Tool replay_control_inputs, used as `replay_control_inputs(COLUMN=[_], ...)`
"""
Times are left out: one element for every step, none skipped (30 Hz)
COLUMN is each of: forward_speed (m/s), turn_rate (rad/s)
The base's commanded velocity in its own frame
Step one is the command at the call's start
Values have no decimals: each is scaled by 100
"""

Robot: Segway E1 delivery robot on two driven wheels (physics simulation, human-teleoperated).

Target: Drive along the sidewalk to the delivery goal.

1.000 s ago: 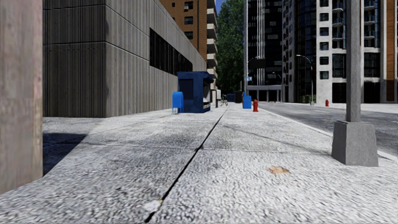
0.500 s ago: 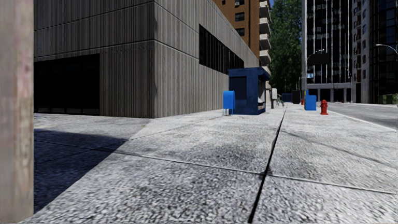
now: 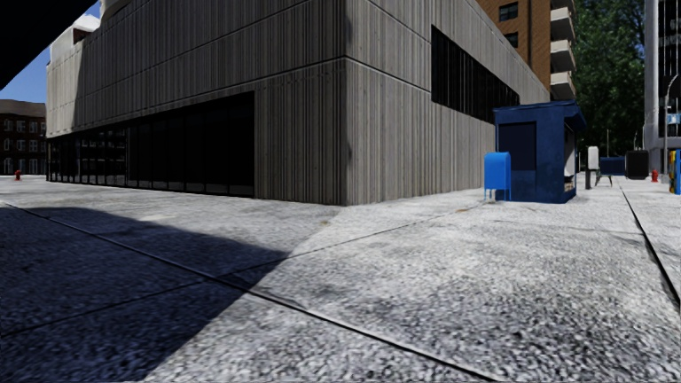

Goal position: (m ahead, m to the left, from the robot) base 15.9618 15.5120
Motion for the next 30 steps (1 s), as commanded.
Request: replay_control_inputs(forward_speed=[200, 200, 200, 200, 200, 200, 200, 200, 200, 200, 200, 200, 200, 200, 200, 200, 200, 200, 200, 200, 200, 200, 200, 200, 200, 200, 200, 200, 200, 200], turn_rate=[58, 58, 58, 56, 56, 52, 50, 49, 49, 49, 49, 49, 49, 49, 49, 49, 49, 49, 49, 49, 49, 49, 49, 49, 49, 49, 49, 49, 49, 49])
